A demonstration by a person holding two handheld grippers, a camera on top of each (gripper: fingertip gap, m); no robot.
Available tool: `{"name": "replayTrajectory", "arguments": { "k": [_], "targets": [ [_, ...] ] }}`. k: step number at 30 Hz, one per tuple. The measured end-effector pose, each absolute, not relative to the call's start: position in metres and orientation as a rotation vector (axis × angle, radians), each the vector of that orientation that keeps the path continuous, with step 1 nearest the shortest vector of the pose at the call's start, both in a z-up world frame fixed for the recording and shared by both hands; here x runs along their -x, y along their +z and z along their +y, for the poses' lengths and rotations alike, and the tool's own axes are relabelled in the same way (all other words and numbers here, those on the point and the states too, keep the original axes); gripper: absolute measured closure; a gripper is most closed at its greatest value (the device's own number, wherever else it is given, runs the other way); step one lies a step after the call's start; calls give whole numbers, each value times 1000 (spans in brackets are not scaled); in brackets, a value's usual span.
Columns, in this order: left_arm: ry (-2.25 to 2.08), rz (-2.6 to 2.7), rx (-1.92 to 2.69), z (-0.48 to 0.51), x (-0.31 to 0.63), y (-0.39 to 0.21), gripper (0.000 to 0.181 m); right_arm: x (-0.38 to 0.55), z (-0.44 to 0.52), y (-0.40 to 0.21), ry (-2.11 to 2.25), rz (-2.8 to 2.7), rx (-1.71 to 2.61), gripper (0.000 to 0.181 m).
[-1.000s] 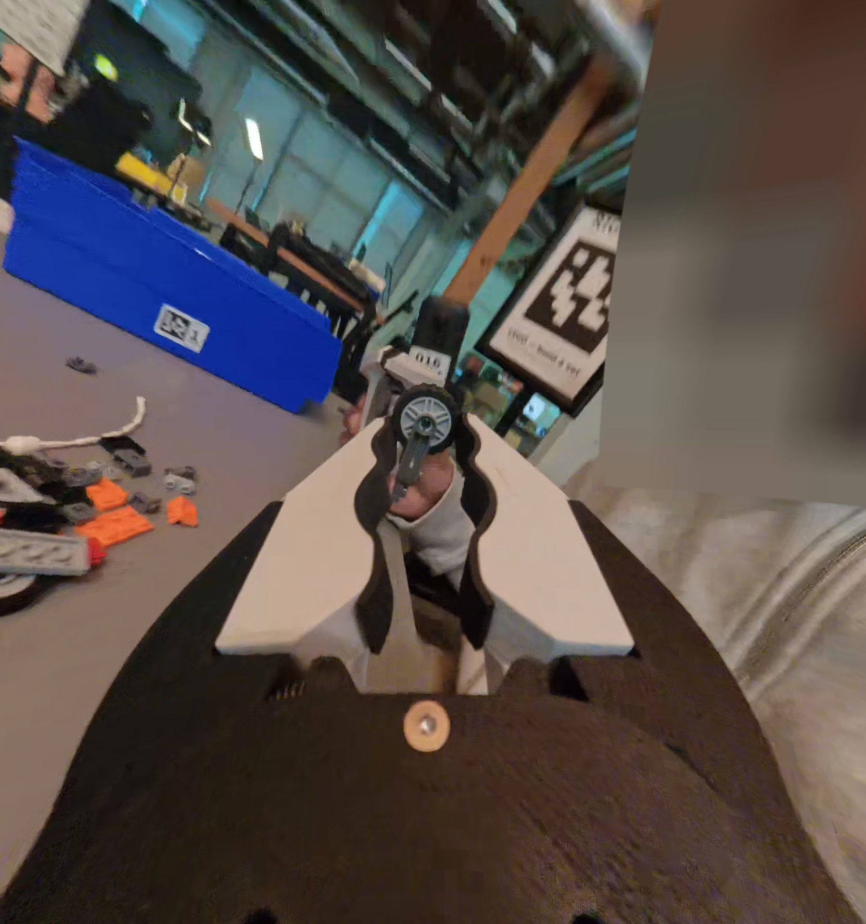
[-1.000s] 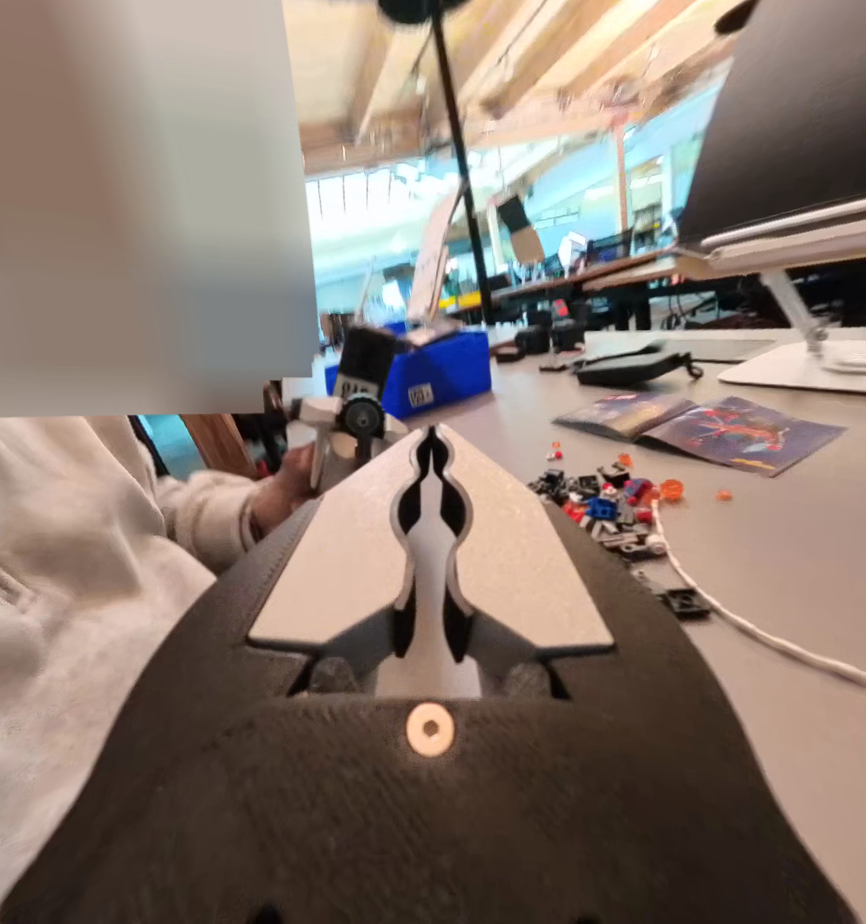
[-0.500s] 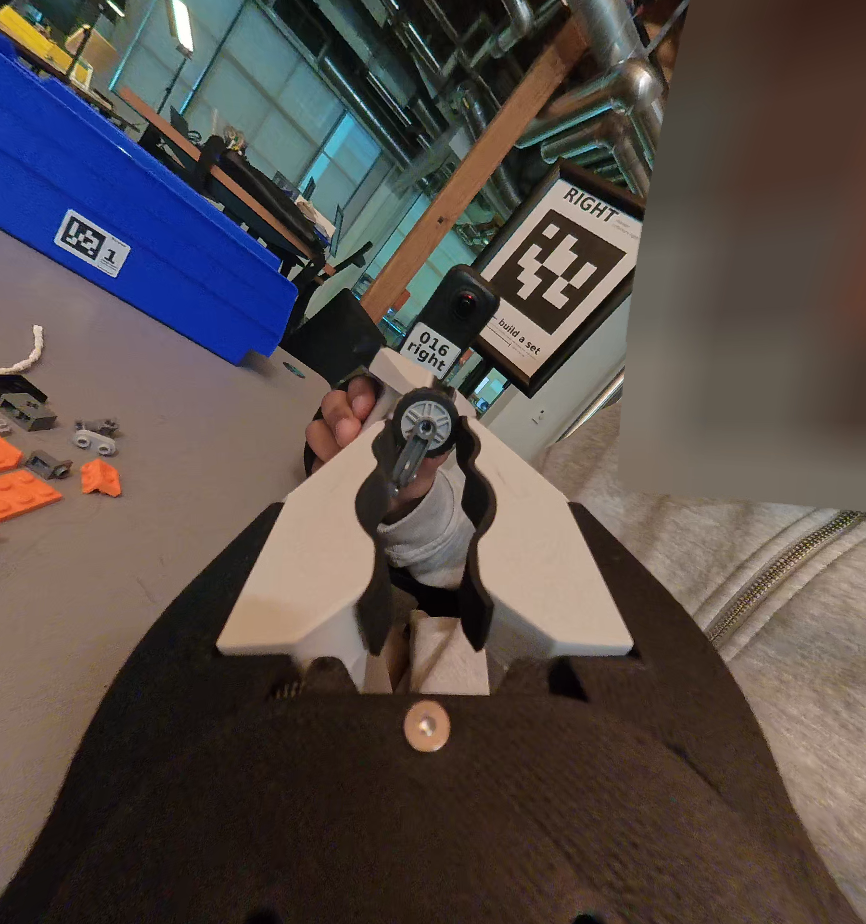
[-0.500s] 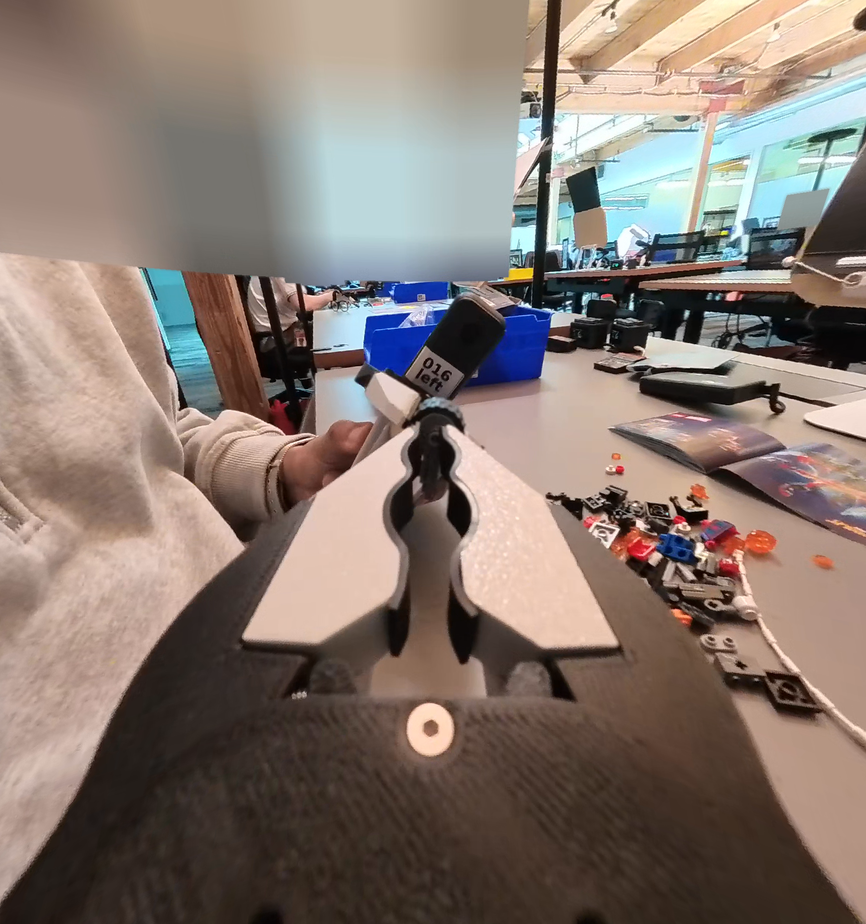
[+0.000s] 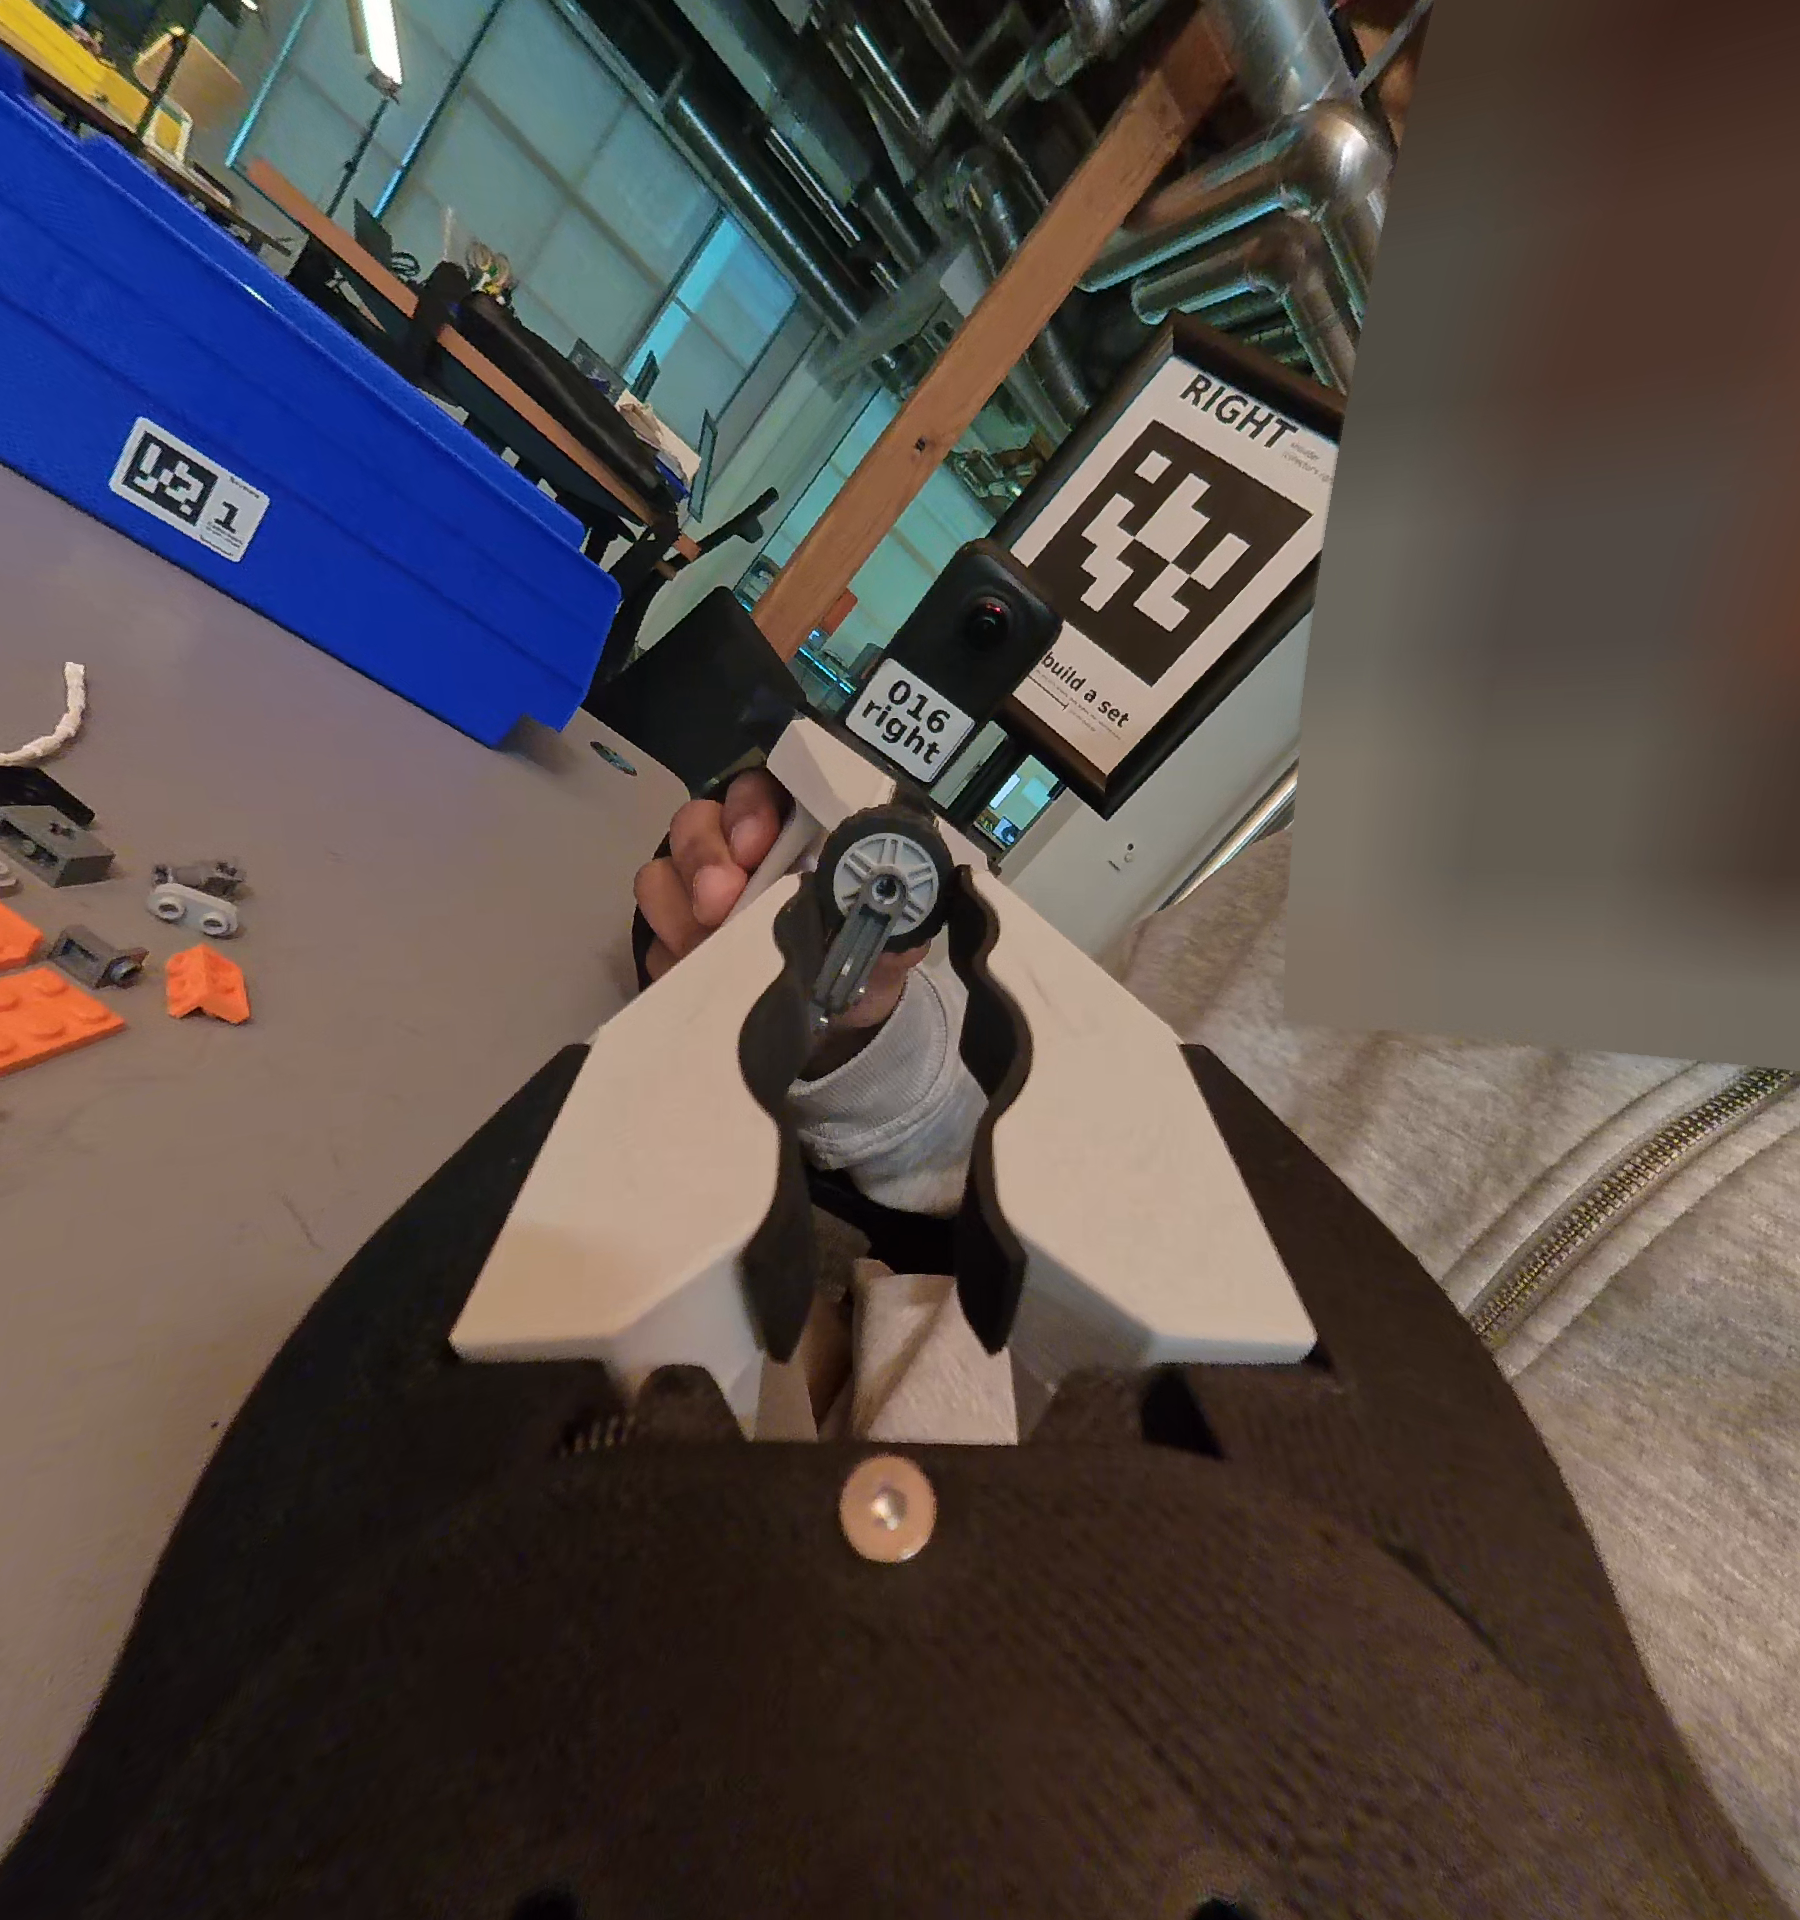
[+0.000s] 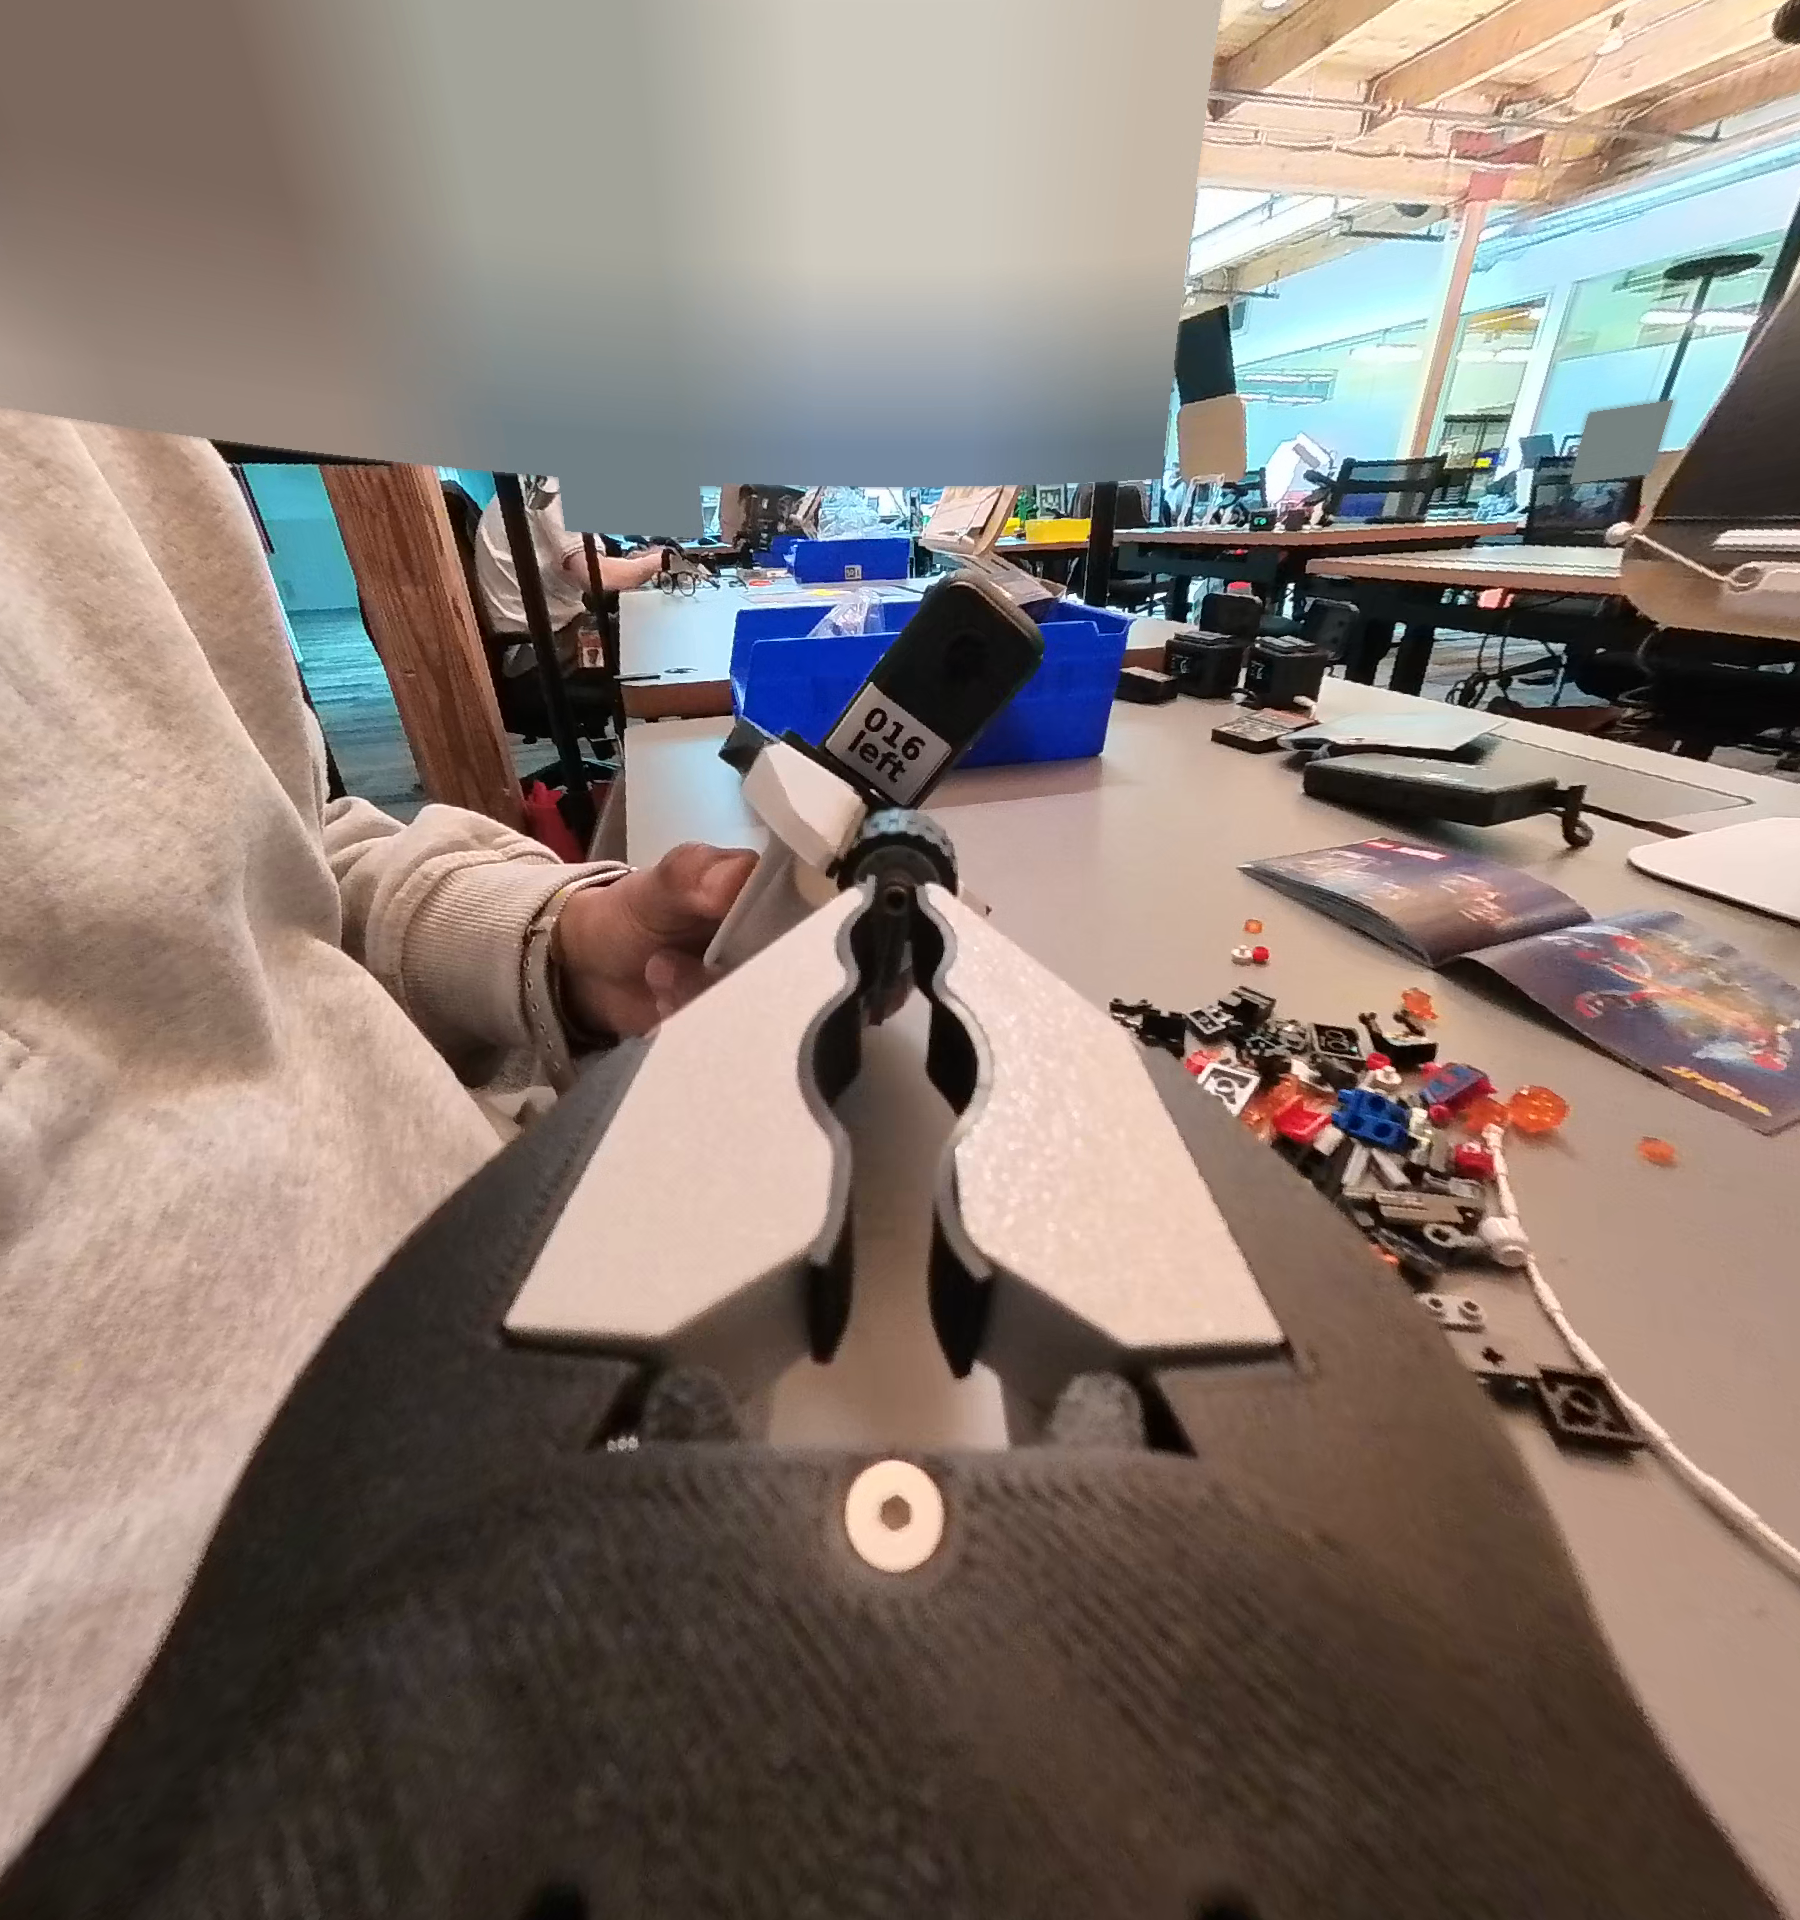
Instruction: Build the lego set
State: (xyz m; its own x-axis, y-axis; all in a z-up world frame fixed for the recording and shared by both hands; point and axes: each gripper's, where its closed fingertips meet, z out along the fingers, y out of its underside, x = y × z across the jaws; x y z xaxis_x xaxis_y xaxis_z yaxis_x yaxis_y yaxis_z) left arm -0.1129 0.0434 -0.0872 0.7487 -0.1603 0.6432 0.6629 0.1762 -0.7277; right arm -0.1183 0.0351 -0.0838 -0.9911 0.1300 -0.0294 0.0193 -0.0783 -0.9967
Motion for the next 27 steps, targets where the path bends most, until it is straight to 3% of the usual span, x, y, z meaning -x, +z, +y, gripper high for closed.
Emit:
{"name": "replayTrajectory", "arguments": {
  "k": [27],
  "targets": [
    [-582,-531,1218,36,124,-86,158,128,58,-74,2378,-2025,258,181]
  ]
}}
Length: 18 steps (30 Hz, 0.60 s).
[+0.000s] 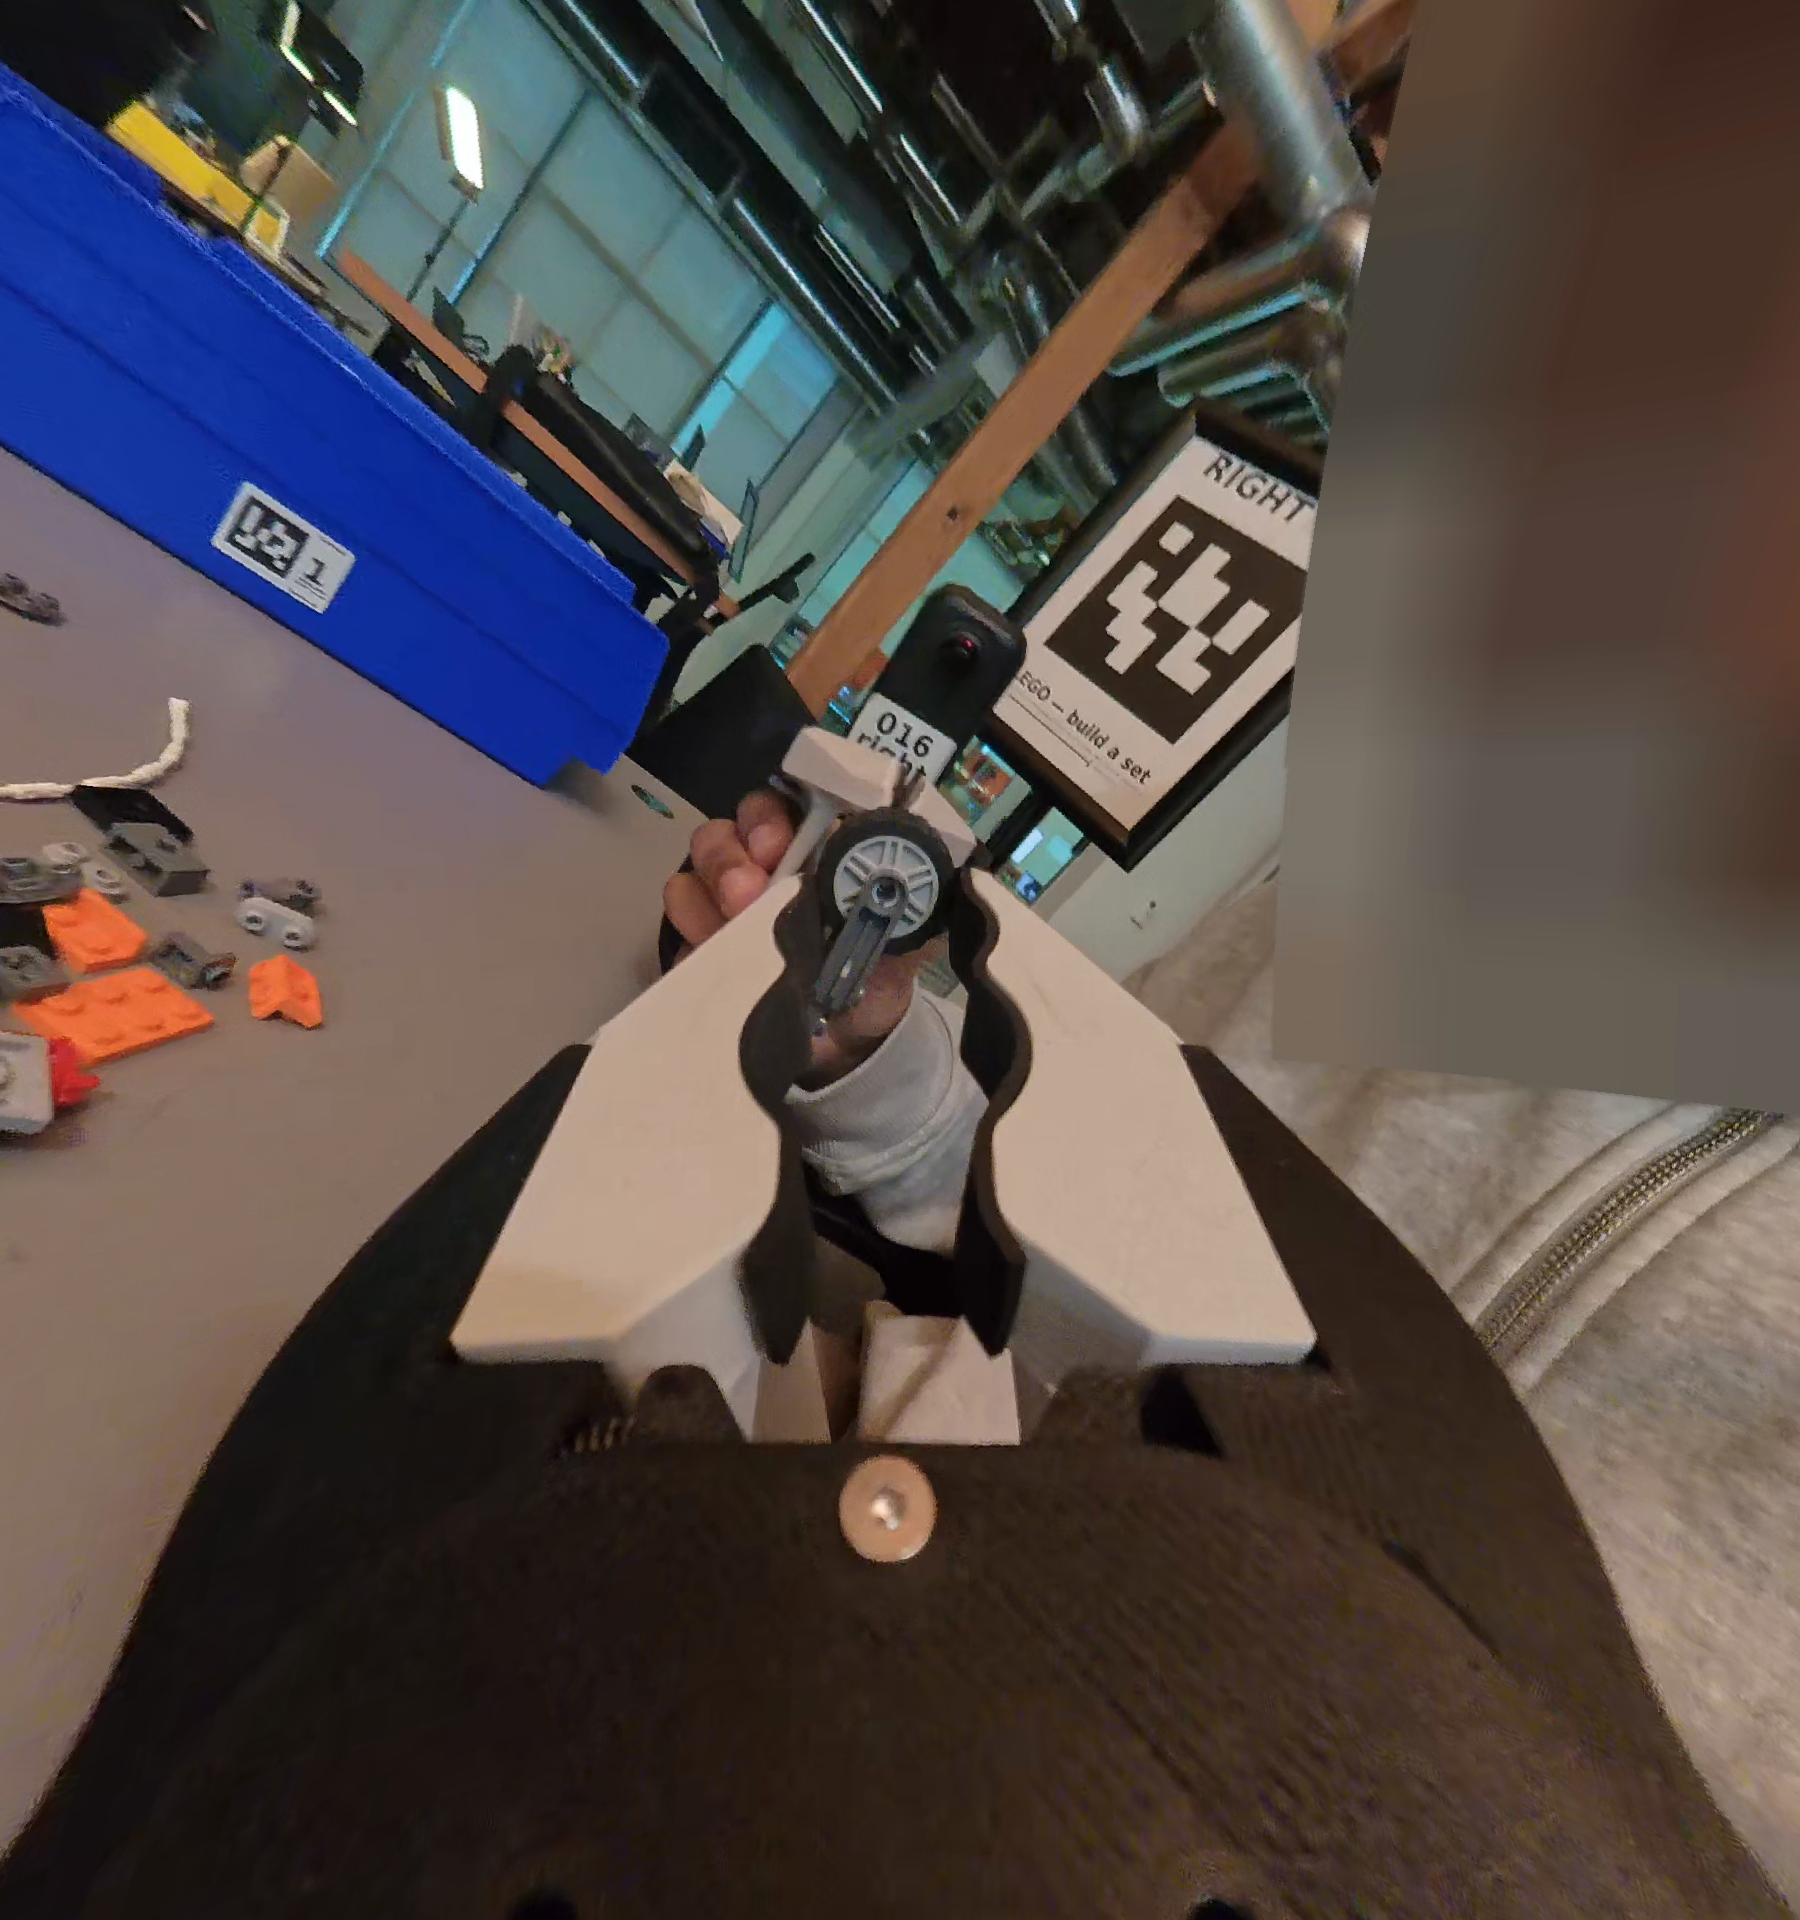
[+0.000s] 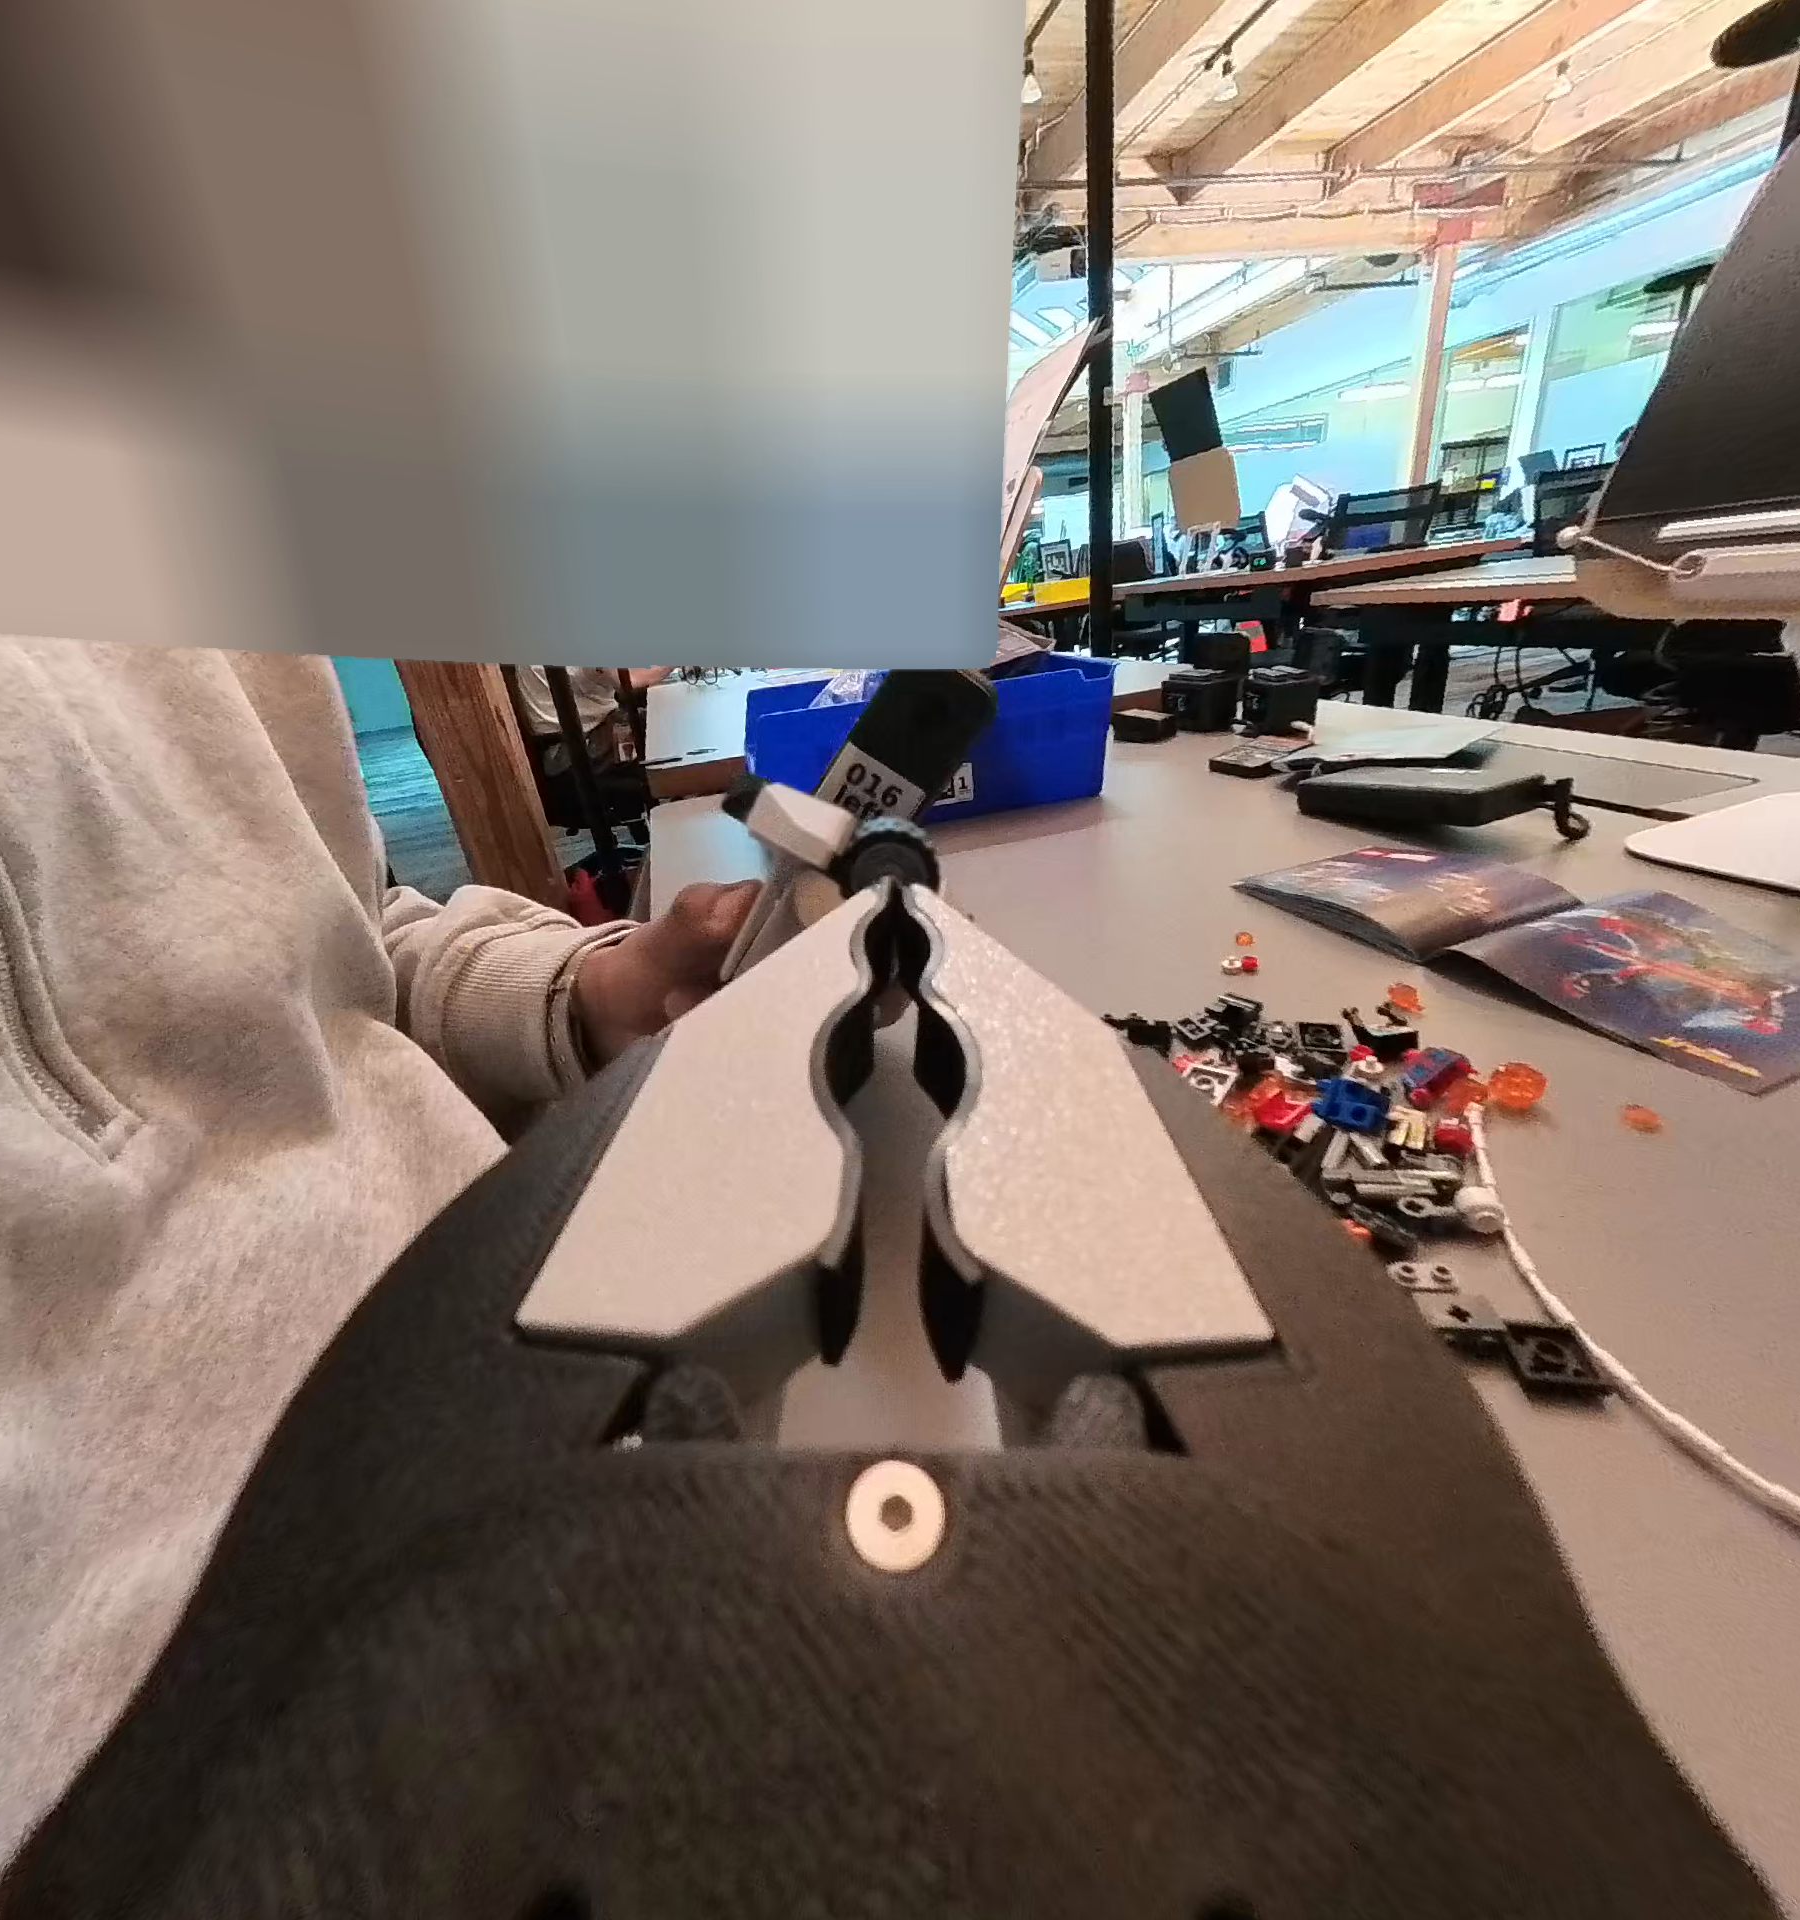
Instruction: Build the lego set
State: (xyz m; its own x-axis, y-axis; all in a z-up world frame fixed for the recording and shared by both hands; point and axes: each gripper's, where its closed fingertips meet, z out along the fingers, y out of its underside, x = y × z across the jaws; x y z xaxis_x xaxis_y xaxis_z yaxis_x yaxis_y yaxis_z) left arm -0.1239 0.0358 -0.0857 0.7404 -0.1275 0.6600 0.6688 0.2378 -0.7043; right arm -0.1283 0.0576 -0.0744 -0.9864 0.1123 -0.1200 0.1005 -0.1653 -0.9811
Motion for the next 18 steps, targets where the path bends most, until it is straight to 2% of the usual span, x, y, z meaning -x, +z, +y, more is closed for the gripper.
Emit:
{"name": "replayTrajectory", "arguments": {
  "k": [4,8,13,18],
  "targets": [
    [-510,-605,1215,30,136,-90,158,130,61,-71,2401,-1990,266,181],
    [-433,-712,1316,31,147,-103,158,136,58,-75,2341,-2008,266,173],
    [-504,-798,1247,31,167,-99,158,153,34,-100,2001,-2122,241,154],
    [-459,-839,1072,17,181,-96,158,164,7,-116,1780,-2165,312,146]
  ]
}}
